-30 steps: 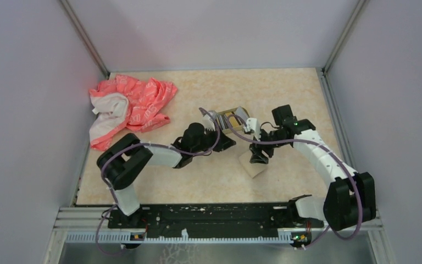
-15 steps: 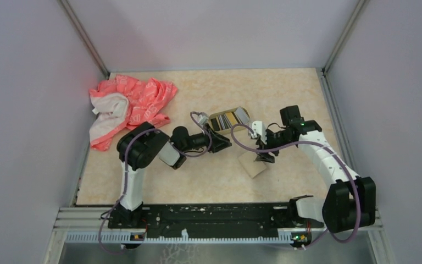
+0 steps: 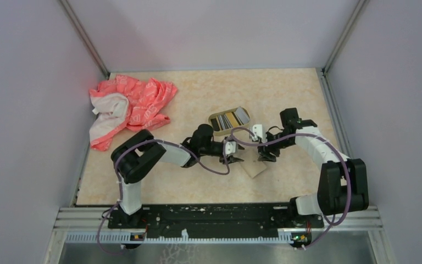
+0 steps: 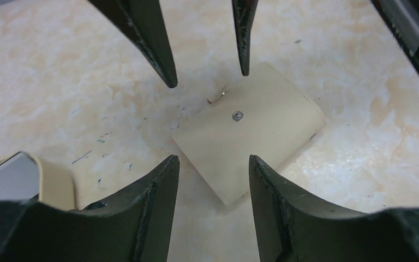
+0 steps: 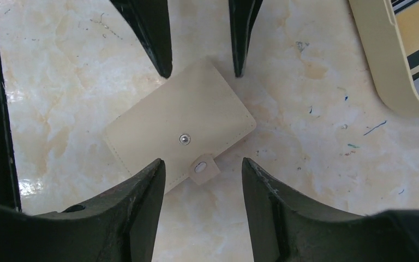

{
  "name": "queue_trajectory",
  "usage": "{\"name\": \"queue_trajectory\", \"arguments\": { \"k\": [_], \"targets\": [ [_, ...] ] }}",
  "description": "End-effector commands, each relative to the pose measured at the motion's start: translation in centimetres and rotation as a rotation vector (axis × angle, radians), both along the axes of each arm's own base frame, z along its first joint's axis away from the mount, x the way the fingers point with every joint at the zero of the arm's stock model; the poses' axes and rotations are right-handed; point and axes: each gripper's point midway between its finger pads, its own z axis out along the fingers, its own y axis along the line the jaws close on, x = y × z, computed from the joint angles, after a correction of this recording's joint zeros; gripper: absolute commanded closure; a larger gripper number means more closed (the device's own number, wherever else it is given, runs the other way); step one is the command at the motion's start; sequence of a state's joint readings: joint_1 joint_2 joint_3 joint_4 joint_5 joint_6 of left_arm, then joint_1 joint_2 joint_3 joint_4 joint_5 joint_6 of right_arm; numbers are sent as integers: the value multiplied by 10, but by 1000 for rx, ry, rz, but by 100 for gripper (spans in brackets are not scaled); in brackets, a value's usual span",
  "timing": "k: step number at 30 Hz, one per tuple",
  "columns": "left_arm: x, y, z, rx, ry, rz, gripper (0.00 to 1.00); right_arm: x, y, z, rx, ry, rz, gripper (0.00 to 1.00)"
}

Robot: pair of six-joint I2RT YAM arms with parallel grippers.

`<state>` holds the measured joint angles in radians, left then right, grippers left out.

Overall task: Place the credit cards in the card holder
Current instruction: Close the card holder at the center of the board.

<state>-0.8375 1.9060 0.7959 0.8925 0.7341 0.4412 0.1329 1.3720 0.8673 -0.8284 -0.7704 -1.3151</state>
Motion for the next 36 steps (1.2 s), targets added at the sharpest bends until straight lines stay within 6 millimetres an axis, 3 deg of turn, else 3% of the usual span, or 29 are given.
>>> {"name": "queue_trajectory", "arguments": {
  "k": [1, 7, 14, 20, 24, 27, 31, 36],
  "targets": [
    [-8, -15, -29, 145, -97, -105, 45, -1, -2, -2, 3, -2, -13, 48],
    [-28, -17, -45, 226, -145, -157, 47, -6, -3, -10, -5, 33, -26, 54],
    [-21, -25, -66, 341, -185, -141, 46, -7, -6, -7, 19, 50, -45, 56],
    [-16, -34, -65, 366, -54, -80, 46, -6, -21, -8, 19, 68, -89, 62],
    [-9, -39, -73, 425, 58, -22, 50, 1, -40, -5, 25, 59, -185, 60],
    [-9, -40, -74, 422, 88, -2, 53, -1, -42, -6, 29, 78, -209, 58],
    [-9, -42, -68, 406, 118, 24, 53, 14, -53, -10, -18, 74, -305, 58],
    [-9, -49, -61, 390, 203, 47, 53, 25, -50, -6, 16, 60, -338, 60]
  ]
}}
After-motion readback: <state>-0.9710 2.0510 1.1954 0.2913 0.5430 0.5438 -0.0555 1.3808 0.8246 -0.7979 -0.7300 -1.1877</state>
